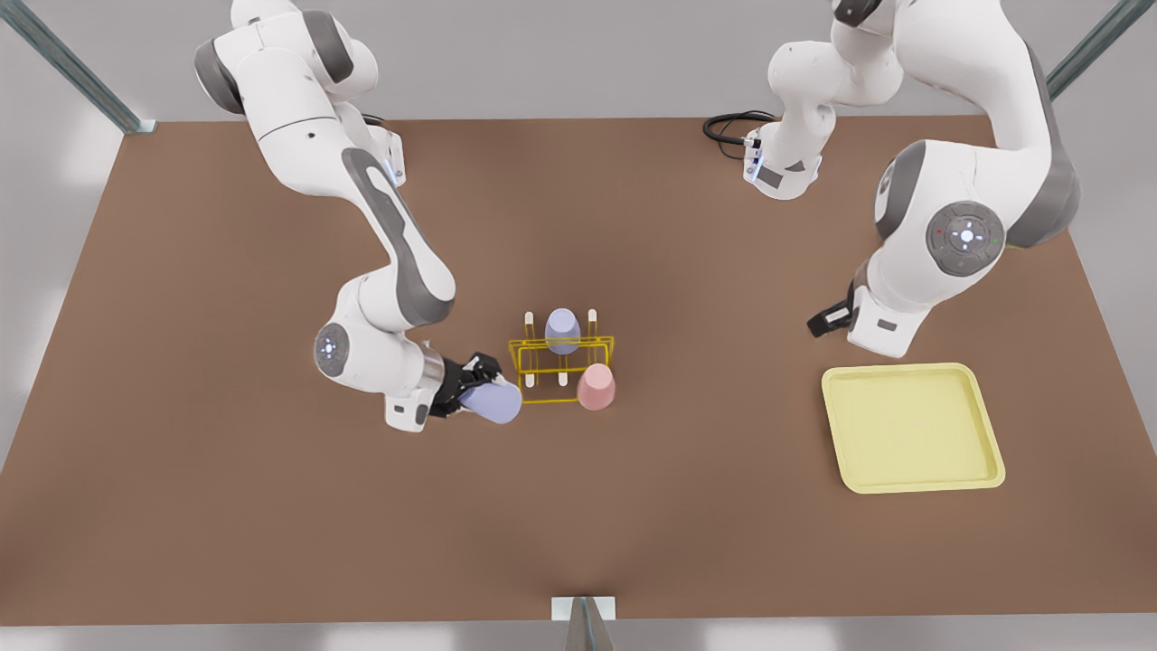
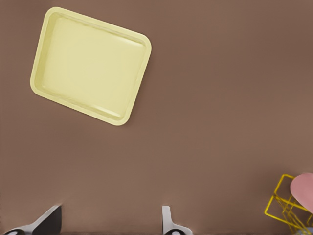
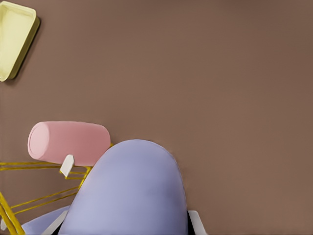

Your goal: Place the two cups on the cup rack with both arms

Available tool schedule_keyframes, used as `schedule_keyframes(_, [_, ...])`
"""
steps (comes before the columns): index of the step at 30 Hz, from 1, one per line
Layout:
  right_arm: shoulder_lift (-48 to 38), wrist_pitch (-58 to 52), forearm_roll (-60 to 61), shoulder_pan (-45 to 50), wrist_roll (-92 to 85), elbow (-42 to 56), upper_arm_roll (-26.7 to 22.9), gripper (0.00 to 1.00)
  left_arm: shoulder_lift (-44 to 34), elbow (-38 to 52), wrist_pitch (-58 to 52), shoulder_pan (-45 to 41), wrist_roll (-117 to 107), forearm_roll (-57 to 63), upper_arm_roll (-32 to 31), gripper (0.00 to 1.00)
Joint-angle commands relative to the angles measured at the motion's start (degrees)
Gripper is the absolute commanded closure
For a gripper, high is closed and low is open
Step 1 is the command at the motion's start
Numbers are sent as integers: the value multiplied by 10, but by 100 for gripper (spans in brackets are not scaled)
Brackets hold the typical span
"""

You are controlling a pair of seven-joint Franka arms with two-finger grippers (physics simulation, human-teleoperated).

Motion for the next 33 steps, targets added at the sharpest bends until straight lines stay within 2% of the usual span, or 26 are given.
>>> schedule_keyframes(1, [-1,-9,2,4,39,0,0,13,5,3,-28,23,253,-73,6,0])
schedule_keyframes(4, [-1,-10,2,7,38,0,0,13,13,43,-50,31,245,-61,5,0])
schedule_keyframes(18, [4,-28,7,26,34,1,7,13,-3,41,-54,22,204,-36,-5,0])
schedule_keyframes(19, [6,-28,7,27,34,3,7,1,-3,41,-55,23,204,-37,-4,0])
schedule_keyframes(26, [8,-32,8,26,36,27,7,0,-3,41,-55,23,203,-36,-4,0])
schedule_keyframes(28, [5,-115,-2,15,77,87,0,0,-3,41,-55,24,203,-36,-4,0])
schedule_keyframes(31, [-22,-281,-226,-25,178,192,-2,0,-3,42,-54,23,203,-36,-4,0])
schedule_keyframes(33, [-21,-391,-331,-112,179,206,-5,0,-3,41,-54,23,203,-36,-4,0])
